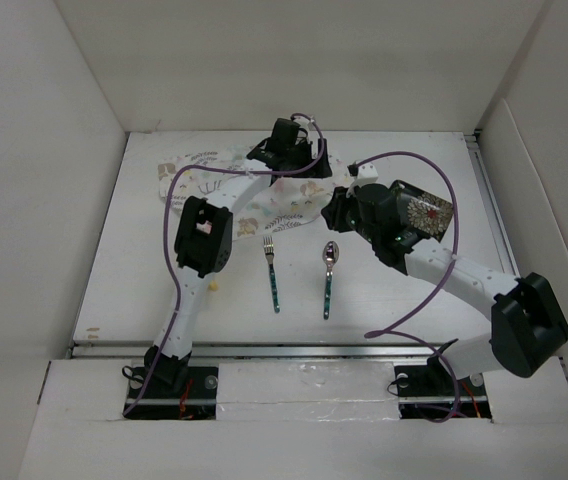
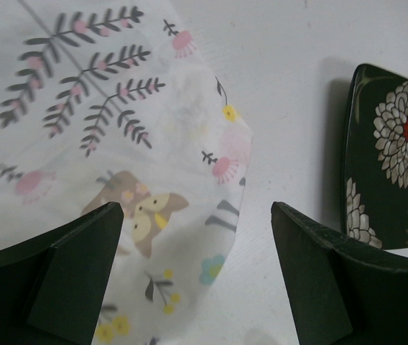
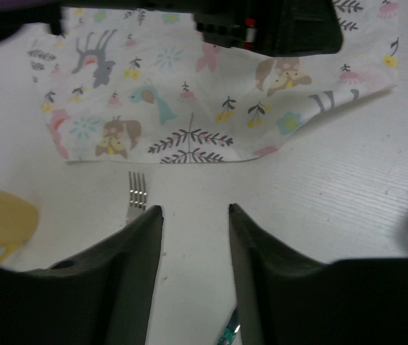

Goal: Set the dinner table for one person

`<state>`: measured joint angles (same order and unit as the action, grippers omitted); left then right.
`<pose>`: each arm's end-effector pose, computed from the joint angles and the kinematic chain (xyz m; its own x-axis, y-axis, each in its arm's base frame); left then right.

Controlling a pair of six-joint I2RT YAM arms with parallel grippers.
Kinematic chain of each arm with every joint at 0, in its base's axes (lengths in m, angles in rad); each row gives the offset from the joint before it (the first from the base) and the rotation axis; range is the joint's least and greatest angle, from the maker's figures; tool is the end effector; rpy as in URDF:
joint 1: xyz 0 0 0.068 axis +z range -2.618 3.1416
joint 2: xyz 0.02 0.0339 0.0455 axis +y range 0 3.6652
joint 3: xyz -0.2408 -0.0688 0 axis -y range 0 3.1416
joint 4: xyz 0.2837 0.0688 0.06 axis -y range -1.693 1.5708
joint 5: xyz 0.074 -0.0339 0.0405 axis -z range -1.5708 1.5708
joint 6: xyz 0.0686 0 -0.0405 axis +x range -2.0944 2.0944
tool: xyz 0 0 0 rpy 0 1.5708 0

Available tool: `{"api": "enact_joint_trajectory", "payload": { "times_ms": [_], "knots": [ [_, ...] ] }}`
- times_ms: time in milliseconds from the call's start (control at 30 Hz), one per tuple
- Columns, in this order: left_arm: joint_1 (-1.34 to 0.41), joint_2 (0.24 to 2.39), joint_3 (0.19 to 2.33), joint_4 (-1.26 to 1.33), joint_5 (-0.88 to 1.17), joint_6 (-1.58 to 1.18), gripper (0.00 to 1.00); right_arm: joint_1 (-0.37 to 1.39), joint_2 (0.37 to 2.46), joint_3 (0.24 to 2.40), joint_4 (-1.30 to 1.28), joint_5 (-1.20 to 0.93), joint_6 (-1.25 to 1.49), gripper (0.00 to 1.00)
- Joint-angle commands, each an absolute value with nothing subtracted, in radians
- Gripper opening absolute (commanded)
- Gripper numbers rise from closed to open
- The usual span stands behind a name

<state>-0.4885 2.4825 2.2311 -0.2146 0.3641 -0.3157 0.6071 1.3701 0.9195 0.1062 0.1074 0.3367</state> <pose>0.5391 -0.3142 0.1865 -0.6005 -0.0094 -0.7995 0.5607 0.7079 -0.4295 0.3223 0.2149 0.2319 -0.4217 0.1070 -0.9004 -0.3655 0.8887 0.2768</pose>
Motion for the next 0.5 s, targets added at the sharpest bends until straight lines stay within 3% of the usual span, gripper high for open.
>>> {"api": "enact_joint_trajectory", "payload": {
  "times_ms": [0,33,67,100,133,200,233,300,333,400,467],
  "knots": [
    [-0.439,2.091,2.072,-0.068,0.209,-0.340,0.81,0.585,1.455,0.966,0.178,0.202,0.379,0.34],
    [-0.425,2.036,1.896,-0.019,0.192,-0.368,0.75,0.562,1.483,0.979,0.173,0.209,0.391,0.07],
    [-0.408,1.926,1.814,0.030,0.164,-0.397,0.72,0.548,1.511,0.994,0.170,0.209,0.397,0.00],
    [-0.381,1.883,1.731,0.105,0.111,-0.422,0.67,0.534,1.570,1.009,0.164,0.204,0.416,0.00],
    [-0.368,1.837,1.604,0.126,0.076,-0.448,0.43,0.505,1.604,1.047,0.154,0.196,0.423,0.00],
    [-0.350,1.775,1.545,0.088,-0.074,-0.436,0.26,0.482,1.684,1.086,0.135,0.212,0.431,0.00],
    [-0.335,1.775,1.551,0.042,-0.128,-0.405,0.21,0.470,1.712,1.133,0.120,0.225,0.436,0.23],
    [-0.325,1.805,1.589,-0.100,-0.246,-0.365,0.23,0.430,1.762,1.182,0.071,0.241,0.446,0.48],
    [-0.325,1.819,1.597,-0.135,-0.299,-0.351,0.36,0.416,1.808,1.221,0.066,0.213,0.449,0.63],
    [-0.316,1.853,1.583,-0.191,-0.395,-0.333,0.62,0.384,1.856,1.258,0.075,0.187,0.448,0.69],
    [-0.282,1.865,1.563,-0.207,-0.405,-0.327,0.72,0.370,1.928,1.337,0.043,0.176,0.449,0.72]
  ]
}}
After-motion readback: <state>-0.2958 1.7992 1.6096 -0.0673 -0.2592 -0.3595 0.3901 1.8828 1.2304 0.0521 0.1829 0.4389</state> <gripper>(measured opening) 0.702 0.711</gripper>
